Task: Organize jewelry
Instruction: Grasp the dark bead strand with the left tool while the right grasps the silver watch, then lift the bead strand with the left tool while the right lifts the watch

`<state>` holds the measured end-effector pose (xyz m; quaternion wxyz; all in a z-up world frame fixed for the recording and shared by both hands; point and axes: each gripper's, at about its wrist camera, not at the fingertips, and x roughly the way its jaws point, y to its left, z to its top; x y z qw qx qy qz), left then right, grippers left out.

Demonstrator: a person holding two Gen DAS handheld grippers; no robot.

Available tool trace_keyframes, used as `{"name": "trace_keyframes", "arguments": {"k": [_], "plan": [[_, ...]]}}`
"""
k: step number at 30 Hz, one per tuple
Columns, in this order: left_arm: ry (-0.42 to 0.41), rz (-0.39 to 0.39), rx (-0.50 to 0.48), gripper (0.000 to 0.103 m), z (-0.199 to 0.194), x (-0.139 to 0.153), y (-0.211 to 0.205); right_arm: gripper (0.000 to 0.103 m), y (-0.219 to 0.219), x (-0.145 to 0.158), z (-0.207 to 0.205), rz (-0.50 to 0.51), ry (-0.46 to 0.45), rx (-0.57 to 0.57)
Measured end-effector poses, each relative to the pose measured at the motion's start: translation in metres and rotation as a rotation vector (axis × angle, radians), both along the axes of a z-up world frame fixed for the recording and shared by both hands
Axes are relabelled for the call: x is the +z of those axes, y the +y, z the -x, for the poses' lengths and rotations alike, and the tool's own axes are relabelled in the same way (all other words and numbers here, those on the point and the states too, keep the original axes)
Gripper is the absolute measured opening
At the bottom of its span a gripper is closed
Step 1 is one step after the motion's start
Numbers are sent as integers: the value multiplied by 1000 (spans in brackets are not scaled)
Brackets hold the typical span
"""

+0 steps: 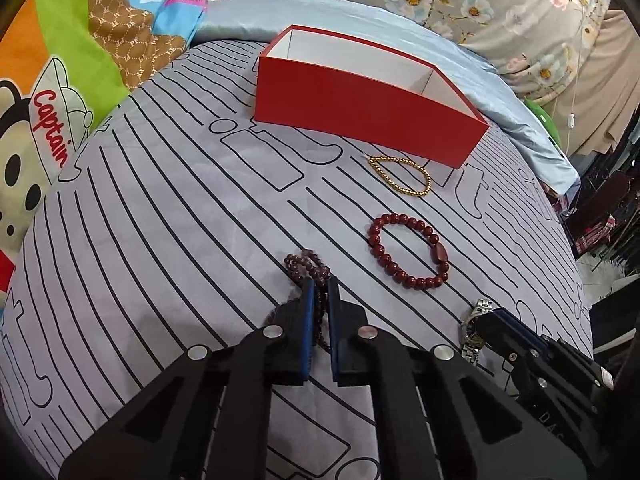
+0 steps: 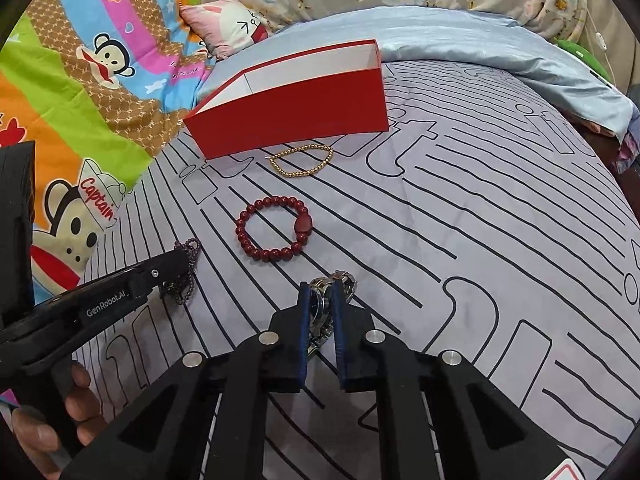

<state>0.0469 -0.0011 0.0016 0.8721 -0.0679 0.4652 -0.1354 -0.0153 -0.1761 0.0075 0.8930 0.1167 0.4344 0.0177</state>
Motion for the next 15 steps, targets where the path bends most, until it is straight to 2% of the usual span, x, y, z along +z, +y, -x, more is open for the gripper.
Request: {"name": "trace_keyframes", "arguments": {"k": [6, 15], "plan": [[3, 2, -2, 5, 1, -1, 0, 22, 1, -7, 3, -22, 29, -3], [2, -2, -4, 6, -1, -3, -3, 21, 8, -8, -3, -13, 31, 15]]}}
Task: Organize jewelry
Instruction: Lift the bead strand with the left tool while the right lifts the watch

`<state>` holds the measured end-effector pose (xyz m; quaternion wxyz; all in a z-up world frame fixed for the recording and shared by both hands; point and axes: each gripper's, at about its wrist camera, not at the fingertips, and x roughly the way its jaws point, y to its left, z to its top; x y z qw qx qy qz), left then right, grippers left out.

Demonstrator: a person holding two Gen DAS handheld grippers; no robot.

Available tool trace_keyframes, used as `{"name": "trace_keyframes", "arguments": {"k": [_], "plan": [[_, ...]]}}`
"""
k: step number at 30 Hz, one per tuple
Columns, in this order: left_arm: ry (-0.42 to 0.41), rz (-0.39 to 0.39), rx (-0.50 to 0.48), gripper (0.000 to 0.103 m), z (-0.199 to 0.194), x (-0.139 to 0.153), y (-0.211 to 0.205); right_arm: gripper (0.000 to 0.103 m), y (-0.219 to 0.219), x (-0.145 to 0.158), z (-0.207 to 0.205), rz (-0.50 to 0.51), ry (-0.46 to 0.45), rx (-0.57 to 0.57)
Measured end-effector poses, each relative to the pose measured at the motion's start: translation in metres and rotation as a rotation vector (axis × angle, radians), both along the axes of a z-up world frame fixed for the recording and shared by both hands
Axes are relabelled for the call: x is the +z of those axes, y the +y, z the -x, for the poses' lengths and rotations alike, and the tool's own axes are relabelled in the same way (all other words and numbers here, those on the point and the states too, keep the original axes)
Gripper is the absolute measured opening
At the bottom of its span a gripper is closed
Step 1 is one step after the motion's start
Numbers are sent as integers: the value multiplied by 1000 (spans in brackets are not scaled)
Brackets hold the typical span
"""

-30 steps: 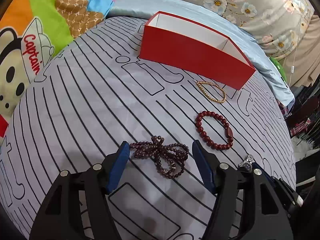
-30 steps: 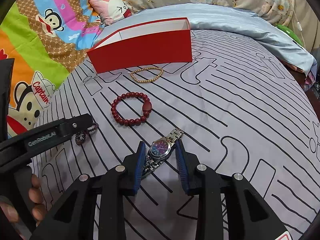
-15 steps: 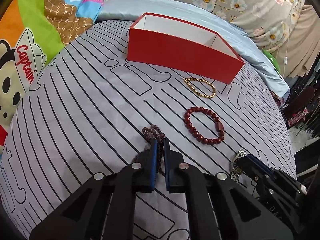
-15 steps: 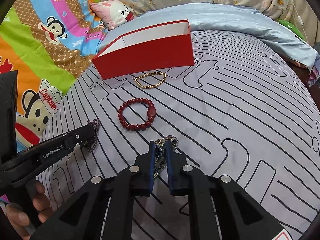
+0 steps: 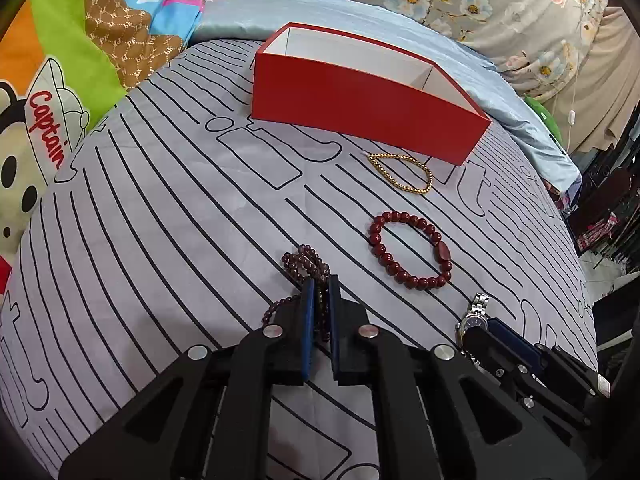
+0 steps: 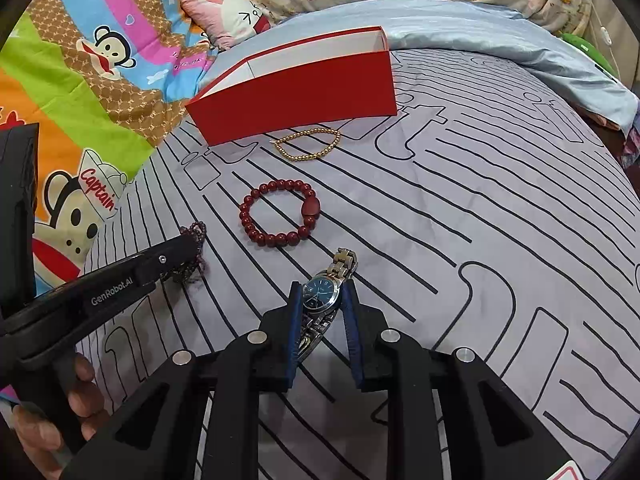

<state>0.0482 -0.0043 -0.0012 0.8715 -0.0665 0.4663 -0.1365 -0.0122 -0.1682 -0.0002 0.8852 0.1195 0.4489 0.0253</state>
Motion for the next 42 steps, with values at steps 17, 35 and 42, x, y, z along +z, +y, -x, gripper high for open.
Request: {"name": "trace_keyframes", "arguments": {"k": [17, 35, 42], "plan": [[9, 25, -3, 6, -3, -1, 4, 23, 18, 0, -4, 160, -24, -35], [-75, 71, -33, 5, -4, 56, 10, 0, -15, 70, -10, 79, -157, -31], [-195, 50, -46, 5, -25, 106, 5, 0, -24, 104, -37, 136, -226, -15]]}}
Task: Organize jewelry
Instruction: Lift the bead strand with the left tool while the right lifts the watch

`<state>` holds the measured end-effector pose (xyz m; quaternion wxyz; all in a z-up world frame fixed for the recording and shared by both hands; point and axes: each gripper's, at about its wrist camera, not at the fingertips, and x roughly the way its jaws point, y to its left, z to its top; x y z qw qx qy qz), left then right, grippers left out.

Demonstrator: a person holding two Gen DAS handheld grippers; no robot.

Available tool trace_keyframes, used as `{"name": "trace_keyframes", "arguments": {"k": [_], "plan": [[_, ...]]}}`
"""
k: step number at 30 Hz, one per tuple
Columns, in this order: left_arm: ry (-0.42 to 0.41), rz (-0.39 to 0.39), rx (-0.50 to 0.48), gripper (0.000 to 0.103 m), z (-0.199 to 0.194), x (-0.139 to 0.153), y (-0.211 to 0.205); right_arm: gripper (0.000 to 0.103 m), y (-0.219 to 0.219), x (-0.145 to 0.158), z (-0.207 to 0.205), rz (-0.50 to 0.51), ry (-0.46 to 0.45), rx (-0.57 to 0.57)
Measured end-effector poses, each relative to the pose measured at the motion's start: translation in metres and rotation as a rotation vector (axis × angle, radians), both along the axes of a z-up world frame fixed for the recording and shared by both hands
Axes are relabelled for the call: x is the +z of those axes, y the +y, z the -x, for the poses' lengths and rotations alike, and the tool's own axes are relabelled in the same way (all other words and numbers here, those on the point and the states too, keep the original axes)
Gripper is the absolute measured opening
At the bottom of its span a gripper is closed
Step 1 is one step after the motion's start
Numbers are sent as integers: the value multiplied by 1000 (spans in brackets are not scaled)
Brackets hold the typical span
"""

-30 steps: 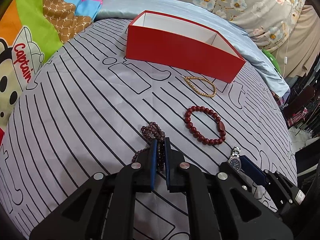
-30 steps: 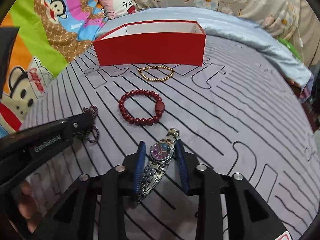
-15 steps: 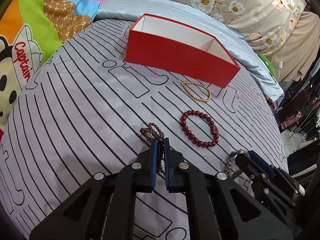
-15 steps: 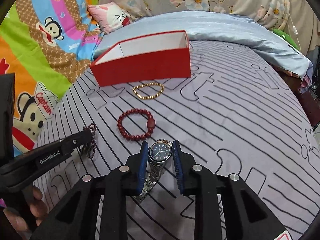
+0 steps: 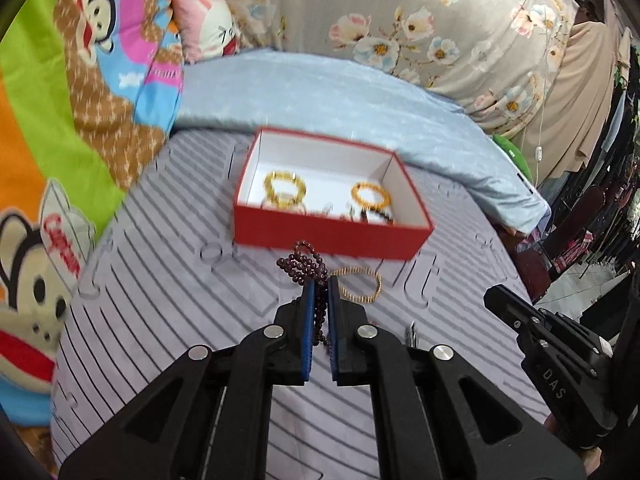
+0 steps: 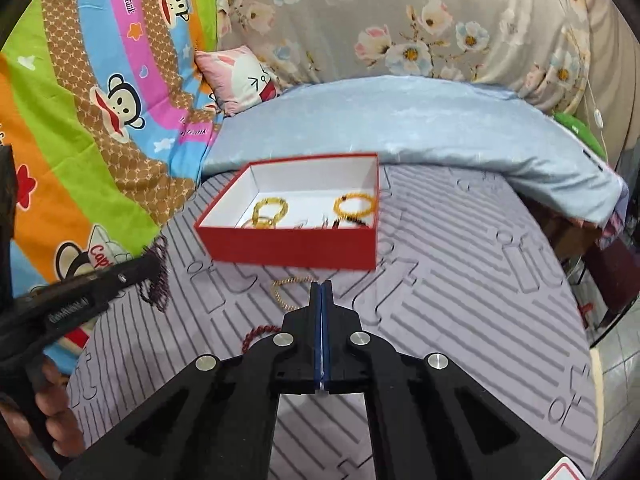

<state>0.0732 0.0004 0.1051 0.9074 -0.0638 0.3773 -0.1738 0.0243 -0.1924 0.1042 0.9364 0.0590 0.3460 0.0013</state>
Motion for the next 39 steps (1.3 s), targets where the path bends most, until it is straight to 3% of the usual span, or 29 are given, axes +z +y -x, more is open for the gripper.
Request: {"name": "trace_keyframes", "arguments": {"k": [3, 6, 13, 17, 27, 30, 32, 39], "plan": [[-34, 0, 9, 5, -6, 13, 1, 8, -4, -10, 1, -25, 33, -11], [-31, 4, 14, 5, -9, 12, 3, 36, -6, -39, 6, -119, 105, -26], [38, -1, 23, 5, -6, -16, 8, 36, 12, -91, 15, -152, 222, -8], [80, 7, 29, 5, -3, -32, 11, 45, 20, -95, 8, -122, 213, -3], [130, 6, 34, 5, -4, -54, 12, 46, 30, -97, -9, -98, 195, -4], [137, 5, 29, 5, -5, -56, 10, 37, 29, -97, -12, -87, 192, -10], [136, 2, 27, 5, -5, -57, 10, 27, 26, -98, -12, -74, 192, -15], [140, -2, 26, 5, -6, -60, 7, 23, 22, -105, -7, -72, 235, -5]]}}
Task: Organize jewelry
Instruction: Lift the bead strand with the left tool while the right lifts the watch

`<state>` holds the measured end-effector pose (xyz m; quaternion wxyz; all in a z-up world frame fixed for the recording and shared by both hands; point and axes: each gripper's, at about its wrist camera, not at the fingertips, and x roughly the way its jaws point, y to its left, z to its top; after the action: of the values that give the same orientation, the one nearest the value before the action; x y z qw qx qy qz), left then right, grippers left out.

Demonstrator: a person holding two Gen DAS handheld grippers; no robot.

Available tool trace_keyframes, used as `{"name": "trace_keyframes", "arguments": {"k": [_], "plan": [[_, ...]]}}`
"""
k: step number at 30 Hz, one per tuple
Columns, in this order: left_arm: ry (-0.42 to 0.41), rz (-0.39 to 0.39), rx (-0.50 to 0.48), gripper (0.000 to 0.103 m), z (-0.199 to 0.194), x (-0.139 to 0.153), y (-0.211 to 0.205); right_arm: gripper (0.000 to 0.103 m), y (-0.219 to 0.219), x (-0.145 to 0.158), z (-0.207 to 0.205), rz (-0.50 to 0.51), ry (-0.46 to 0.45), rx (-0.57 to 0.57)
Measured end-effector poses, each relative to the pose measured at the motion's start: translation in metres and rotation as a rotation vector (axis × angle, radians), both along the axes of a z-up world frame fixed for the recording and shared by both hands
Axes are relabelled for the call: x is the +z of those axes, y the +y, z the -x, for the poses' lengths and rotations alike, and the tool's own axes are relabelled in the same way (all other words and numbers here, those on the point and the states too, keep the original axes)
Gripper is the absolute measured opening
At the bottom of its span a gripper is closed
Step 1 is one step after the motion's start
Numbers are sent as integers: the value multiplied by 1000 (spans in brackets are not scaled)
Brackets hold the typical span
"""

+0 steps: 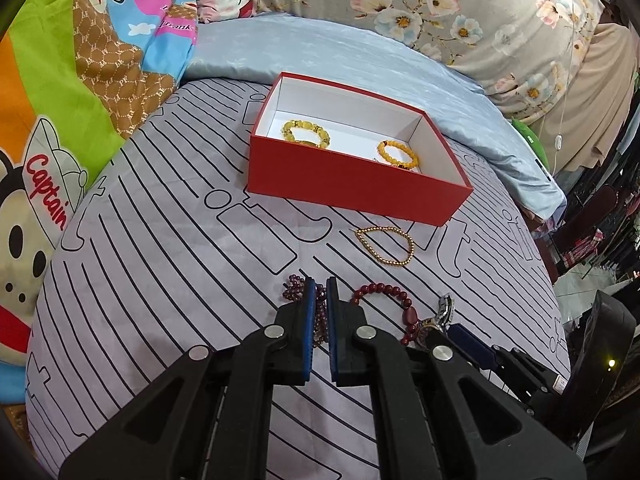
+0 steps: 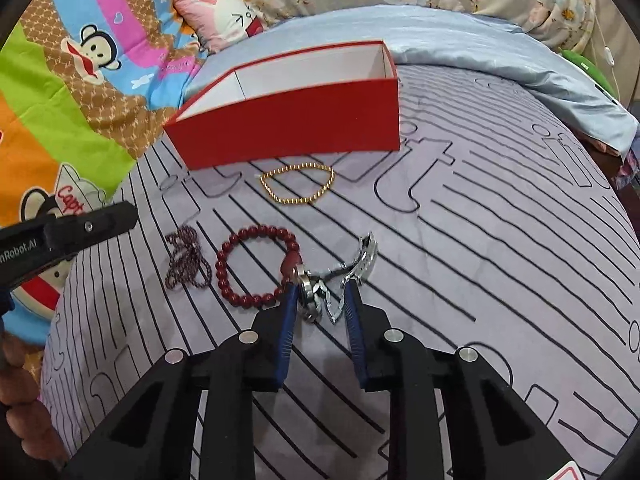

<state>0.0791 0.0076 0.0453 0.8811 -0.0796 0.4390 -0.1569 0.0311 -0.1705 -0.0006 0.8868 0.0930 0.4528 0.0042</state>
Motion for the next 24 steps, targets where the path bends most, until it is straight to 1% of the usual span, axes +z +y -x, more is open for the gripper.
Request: {"name": "trace_keyframes", "arguments": {"k": [3, 5, 8, 12, 14, 16, 17, 20, 23, 24], "plan": [[13, -6, 5, 5, 0, -5, 0, 23, -1, -2, 0, -9, -7, -3], [27, -6, 10, 5, -1, -9, 1, 17, -2, -2, -3, -26, -11, -3], [54, -9, 20, 5, -3, -17, 2, 16, -3, -1, -4, -46, -13, -3], [84, 33, 18, 6, -4, -25, 5, 16, -3, 2, -2, -58, -23, -9], [94, 32, 17, 14, -5, -27, 3, 16, -5, 4, -1, -64, -34, -14], [97, 38, 12, 34, -7, -30, -1, 16, -7, 7, 0, -71, -41, -18], [98, 40, 10, 37, -7, -31, -3, 16, -9, 8, 0, -72, -44, -20], [93, 33, 3, 41, -9, -33, -11, 16, -11, 12, 0, -75, -53, -22], [99, 23, -2, 40, -16, -40, -18, 16, -13, 14, -1, -74, -56, -22], [105, 15, 0, 38, -19, -43, -20, 16, -14, 15, 0, -74, -58, -22]]}}
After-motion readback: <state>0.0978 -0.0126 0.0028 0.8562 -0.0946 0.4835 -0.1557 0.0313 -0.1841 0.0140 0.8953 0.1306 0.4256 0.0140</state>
